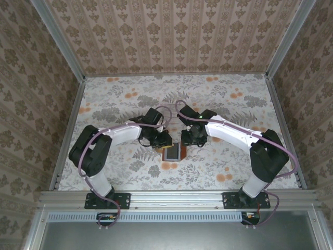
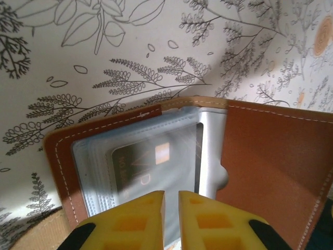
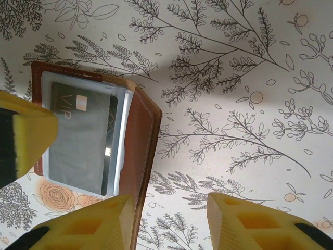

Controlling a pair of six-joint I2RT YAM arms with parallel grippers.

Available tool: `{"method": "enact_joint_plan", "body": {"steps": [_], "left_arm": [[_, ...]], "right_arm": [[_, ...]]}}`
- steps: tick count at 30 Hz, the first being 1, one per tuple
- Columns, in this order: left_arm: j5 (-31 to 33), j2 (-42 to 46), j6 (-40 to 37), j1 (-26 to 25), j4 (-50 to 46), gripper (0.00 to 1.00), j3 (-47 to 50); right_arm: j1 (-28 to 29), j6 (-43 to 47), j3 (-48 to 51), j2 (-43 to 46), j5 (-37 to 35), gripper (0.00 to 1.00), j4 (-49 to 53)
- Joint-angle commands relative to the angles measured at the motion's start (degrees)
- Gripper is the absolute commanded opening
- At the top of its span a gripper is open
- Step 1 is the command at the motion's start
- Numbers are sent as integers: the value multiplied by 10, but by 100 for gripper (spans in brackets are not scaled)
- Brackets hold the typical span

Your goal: Take the credit cards out of the card holder

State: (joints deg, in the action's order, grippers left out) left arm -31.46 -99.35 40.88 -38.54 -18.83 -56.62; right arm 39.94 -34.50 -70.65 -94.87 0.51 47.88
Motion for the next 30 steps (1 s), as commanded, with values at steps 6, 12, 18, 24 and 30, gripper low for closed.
{"method": "enact_joint_plan", "body": {"steps": [6,12,18,24,30], "left_arm": [[6,-35,-19,1,-24,15,6],[3,-41,-21,0,-21,15,9],[4,-44,-22,0,-22,14,10],[7,-37,-19,1,-26,14,12],[11,-24,-22,1,-35,14,11]], "right_arm": [[3,-18,-4,25,27,43,-3],[3,-43,-8,48,78,38,-35],[3,-101,39,42,187,32,-163],[-6,-108,74,15,170,29,-163],[-30,-106,125,-2,171,27,-204]]}}
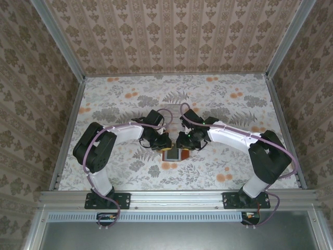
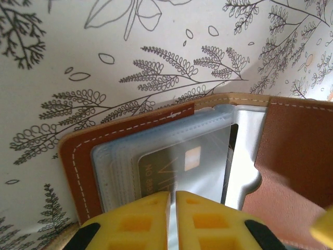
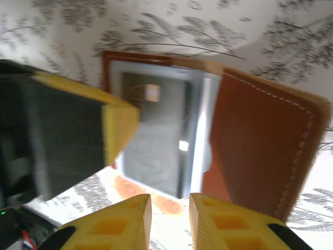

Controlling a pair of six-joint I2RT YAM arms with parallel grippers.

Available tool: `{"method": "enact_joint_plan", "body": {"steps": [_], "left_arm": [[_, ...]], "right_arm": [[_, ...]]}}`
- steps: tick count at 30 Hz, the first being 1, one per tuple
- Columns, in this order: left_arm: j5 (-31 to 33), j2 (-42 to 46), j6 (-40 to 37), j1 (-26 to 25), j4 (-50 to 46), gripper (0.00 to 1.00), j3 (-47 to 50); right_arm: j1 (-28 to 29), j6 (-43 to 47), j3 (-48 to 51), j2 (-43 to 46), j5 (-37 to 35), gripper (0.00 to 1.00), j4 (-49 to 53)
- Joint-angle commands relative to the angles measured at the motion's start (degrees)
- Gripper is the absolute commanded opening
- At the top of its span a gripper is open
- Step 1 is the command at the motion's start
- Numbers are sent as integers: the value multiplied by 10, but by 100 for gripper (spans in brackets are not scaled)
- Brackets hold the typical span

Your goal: Take the credit cards out of the card holder

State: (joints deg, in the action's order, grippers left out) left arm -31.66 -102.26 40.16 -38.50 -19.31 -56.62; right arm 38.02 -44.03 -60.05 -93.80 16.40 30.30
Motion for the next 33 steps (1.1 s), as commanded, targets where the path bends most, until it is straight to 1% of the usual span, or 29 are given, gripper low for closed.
{"method": "enact_joint_plan", "body": {"steps": [1,7,9,14,19,30,33], "left_arm": [[13,6,-14,0,-31,14,11],[15,7,-13,2,-30,14,14],[15,8,-12,1,-28,14,15],[15,7,-12,2,-27,14,17],[13,4,-13,2,-26,13,14],[13,5,-14,3,-26,12,15],[15,15,-14,3,-29,14,11]], "right_arm": [[-14,-11,27,-18,15,27,-39],[-35,-15,67,-45,50,28,-114],[-37,-22,83,-44,63,30,-155],[-41,-34,105,-44,83,35,-212],[-41,-33,106,-47,91,37,-220],[-40,-20,99,-48,93,30,-213],[-39,-19,98,-44,100,29,-218]]}}
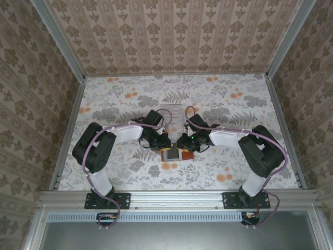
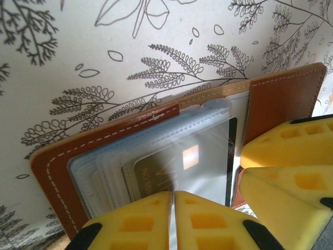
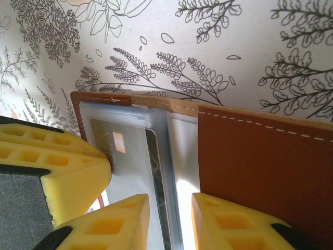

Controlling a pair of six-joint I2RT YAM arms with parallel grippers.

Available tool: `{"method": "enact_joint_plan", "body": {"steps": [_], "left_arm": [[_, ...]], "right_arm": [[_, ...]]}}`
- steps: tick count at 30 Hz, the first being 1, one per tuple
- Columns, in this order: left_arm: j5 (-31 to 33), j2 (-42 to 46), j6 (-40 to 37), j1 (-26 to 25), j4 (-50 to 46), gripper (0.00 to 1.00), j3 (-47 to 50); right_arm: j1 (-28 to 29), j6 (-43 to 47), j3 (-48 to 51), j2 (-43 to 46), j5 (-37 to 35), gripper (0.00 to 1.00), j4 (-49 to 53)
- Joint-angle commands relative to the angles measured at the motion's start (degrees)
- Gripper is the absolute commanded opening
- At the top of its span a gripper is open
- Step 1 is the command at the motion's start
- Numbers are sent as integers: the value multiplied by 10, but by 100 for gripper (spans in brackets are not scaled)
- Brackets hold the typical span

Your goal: Take the credit cards out of the card holder

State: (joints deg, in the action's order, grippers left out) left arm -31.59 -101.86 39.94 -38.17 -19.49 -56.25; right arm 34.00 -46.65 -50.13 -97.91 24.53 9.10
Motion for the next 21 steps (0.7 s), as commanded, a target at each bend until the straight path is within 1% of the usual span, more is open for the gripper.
{"method": "enact_joint_plan", "body": {"steps": [1,12,21], "left_arm": [[15,14,-12,0,-28,15,7],[32,41,-17,8,-51,23,0],[29,18,-21,7,-45,22,7]], "right_arm": [[2,6,-2,-1,22,29,-10],[7,11,-16,-1,43,27,-10],[9,18,-35,-19,52,26,-4]]}}
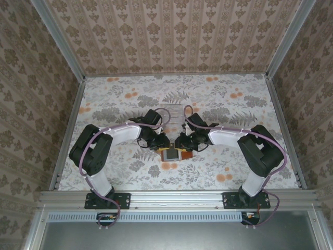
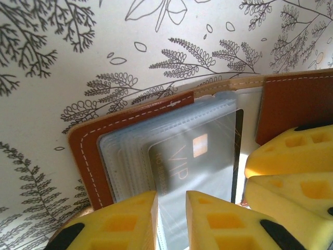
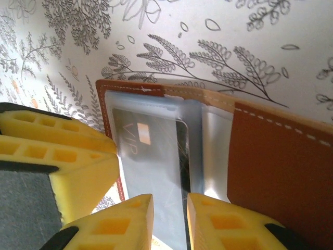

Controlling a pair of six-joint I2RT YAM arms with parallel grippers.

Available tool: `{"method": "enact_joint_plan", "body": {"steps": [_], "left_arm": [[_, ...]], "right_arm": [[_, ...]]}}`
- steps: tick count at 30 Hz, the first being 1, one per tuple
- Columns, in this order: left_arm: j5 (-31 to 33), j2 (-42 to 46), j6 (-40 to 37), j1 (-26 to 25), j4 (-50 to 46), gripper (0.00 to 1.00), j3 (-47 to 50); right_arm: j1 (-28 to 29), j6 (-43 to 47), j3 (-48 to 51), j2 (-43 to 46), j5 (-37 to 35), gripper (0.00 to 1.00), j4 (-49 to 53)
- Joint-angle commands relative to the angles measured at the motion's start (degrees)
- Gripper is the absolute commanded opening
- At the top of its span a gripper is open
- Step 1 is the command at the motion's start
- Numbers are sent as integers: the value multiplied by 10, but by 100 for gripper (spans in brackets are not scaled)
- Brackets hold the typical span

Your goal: Take the credit cards out of the card holder

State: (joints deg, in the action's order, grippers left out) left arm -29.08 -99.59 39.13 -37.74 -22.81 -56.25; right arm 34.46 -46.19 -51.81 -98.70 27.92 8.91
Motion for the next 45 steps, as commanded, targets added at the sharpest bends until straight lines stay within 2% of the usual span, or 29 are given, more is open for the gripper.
{"method": "enact_joint_plan", "body": {"steps": [1,16,30,45], "left_arm": [[2,-8,-13,4,-10,21,7],[16,-22,-27,4,-34,18,2],[44,-25,-45,3,-68,17,-14],[31,13,-34,-5,-73,18,-42]], "right_arm": [[4,15,-22,-13,17,26,1],[8,31,-50,-48,-5,25,41],[15,52,-71,-15,-81,26,135],[13,53,-70,31,-84,28,146]]}}
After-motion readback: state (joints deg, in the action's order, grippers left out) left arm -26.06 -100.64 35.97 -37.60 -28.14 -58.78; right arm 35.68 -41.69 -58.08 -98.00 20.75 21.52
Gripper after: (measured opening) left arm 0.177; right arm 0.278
